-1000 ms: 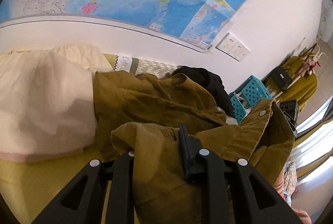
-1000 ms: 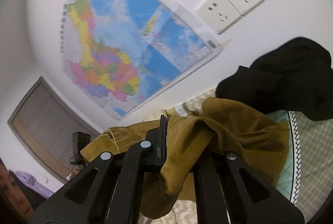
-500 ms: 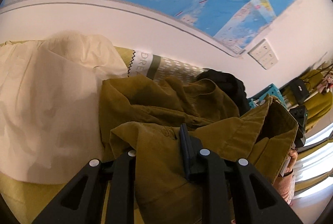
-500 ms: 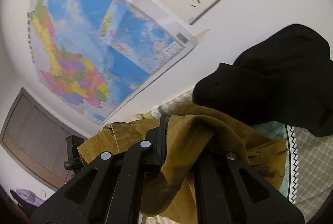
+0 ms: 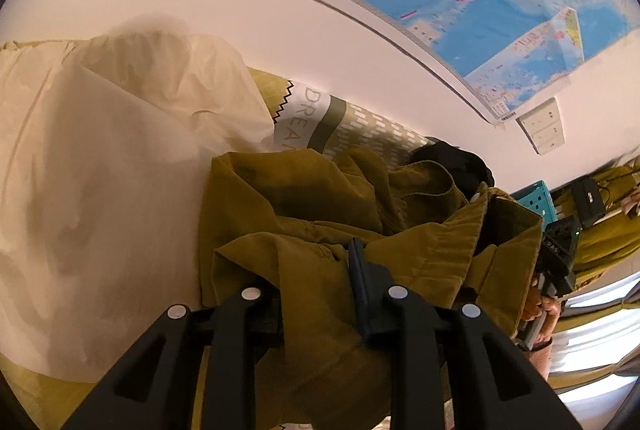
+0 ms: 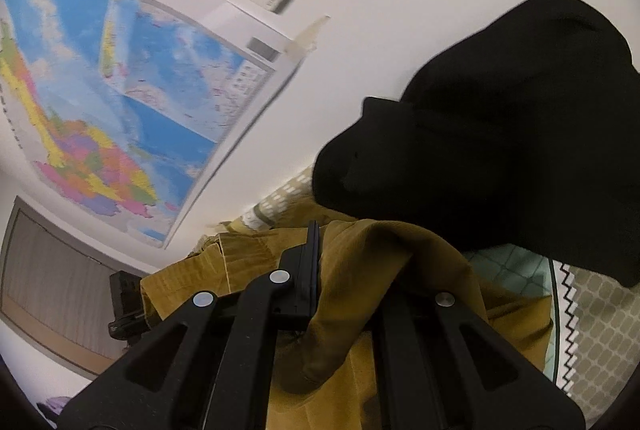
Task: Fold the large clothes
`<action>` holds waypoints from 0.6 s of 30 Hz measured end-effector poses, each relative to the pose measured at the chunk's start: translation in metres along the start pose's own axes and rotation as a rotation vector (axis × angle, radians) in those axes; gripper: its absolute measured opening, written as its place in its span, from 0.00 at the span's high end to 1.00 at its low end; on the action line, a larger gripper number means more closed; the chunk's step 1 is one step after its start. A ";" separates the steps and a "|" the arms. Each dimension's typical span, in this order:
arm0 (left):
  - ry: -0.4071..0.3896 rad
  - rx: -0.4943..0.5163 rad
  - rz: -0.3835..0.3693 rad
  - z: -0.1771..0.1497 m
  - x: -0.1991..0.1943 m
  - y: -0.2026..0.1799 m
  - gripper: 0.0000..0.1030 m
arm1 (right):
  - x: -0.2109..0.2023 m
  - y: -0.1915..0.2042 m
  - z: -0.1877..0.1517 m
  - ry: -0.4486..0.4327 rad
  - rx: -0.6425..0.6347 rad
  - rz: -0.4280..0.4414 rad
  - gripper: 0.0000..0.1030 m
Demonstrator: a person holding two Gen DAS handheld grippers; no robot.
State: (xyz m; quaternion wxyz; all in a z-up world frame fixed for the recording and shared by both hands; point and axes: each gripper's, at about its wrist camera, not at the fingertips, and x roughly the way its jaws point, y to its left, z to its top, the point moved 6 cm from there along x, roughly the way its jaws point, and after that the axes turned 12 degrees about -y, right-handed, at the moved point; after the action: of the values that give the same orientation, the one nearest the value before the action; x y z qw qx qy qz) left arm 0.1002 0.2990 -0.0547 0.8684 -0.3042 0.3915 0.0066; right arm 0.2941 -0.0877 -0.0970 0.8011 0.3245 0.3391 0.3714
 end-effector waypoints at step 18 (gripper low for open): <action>-0.295 0.090 -0.093 0.001 -0.082 -0.034 0.51 | 0.035 -0.023 0.000 0.033 0.059 -0.066 0.95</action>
State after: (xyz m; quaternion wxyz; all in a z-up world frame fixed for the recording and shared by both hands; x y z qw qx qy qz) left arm 0.0519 0.2904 0.0195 0.9286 -0.2785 0.2451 -0.0063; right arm 0.3196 -0.0710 -0.1252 0.7973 0.3307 0.3736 0.3398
